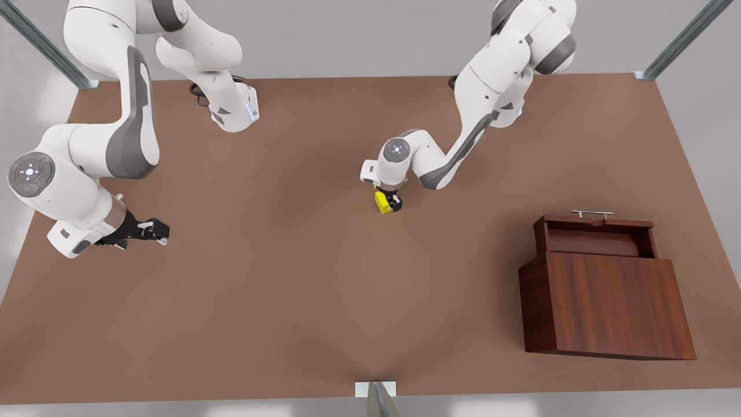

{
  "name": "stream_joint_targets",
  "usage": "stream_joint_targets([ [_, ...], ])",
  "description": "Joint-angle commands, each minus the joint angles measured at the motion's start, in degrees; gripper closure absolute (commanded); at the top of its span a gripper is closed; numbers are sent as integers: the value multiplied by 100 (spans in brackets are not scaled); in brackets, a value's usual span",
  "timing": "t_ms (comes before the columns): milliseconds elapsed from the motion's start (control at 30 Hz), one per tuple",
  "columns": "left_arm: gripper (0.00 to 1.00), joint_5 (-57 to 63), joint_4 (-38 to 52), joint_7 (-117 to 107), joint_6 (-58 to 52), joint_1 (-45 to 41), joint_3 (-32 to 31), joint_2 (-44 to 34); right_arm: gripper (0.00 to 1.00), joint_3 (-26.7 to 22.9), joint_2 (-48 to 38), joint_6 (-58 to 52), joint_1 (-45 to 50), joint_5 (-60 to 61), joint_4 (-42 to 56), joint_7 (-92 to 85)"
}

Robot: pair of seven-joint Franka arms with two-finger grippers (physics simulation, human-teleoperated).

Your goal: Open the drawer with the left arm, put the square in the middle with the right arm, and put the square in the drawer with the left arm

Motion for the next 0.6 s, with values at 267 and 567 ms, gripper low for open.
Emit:
stream_joint_targets([
  [267, 44, 119, -1, -53, -59, 0, 61, 314, 0, -2, 0, 0, 2, 0, 0, 0],
  [567, 44, 67, 8, -71, -103, 9, 114, 279, 0, -2, 0, 0, 2, 9, -17, 0],
])
